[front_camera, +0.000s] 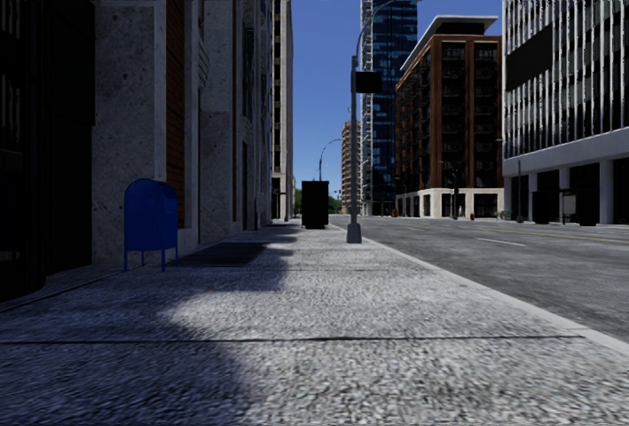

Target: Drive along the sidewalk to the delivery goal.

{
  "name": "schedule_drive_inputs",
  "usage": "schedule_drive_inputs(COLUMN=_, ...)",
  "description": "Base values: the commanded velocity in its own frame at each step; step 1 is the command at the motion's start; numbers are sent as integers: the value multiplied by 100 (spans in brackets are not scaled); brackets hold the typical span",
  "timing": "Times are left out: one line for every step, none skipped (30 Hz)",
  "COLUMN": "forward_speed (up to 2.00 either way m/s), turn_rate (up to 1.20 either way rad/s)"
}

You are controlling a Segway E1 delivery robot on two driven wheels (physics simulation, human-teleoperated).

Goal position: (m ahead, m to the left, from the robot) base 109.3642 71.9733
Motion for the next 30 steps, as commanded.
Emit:
schedule_drive_inputs(forward_speed=200, turn_rate=0)
schedule_drive_inputs(forward_speed=200, turn_rate=0)
schedule_drive_inputs(forward_speed=200, turn_rate=0)
schedule_drive_inputs(forward_speed=200, turn_rate=0)
schedule_drive_inputs(forward_speed=200, turn_rate=0)
schedule_drive_inputs(forward_speed=200, turn_rate=0)
schedule_drive_inputs(forward_speed=200, turn_rate=0)
schedule_drive_inputs(forward_speed=200, turn_rate=0)
schedule_drive_inputs(forward_speed=200, turn_rate=0)
schedule_drive_inputs(forward_speed=200, turn_rate=0)
schedule_drive_inputs(forward_speed=200, turn_rate=0)
schedule_drive_inputs(forward_speed=200, turn_rate=0)
schedule_drive_inputs(forward_speed=200, turn_rate=0)
schedule_drive_inputs(forward_speed=200, turn_rate=0)
schedule_drive_inputs(forward_speed=200, turn_rate=0)
schedule_drive_inputs(forward_speed=200, turn_rate=0)
schedule_drive_inputs(forward_speed=200, turn_rate=0)
schedule_drive_inputs(forward_speed=200, turn_rate=0)
schedule_drive_inputs(forward_speed=200, turn_rate=0)
schedule_drive_inputs(forward_speed=200, turn_rate=0)
schedule_drive_inputs(forward_speed=200, turn_rate=0)
schedule_drive_inputs(forward_speed=200, turn_rate=0)
schedule_drive_inputs(forward_speed=200, turn_rate=0)
schedule_drive_inputs(forward_speed=200, turn_rate=0)
schedule_drive_inputs(forward_speed=200, turn_rate=0)
schedule_drive_inputs(forward_speed=200, turn_rate=0)
schedule_drive_inputs(forward_speed=200, turn_rate=7)
schedule_drive_inputs(forward_speed=200, turn_rate=28)
schedule_drive_inputs(forward_speed=200, turn_rate=34)
schedule_drive_inputs(forward_speed=200, turn_rate=34)
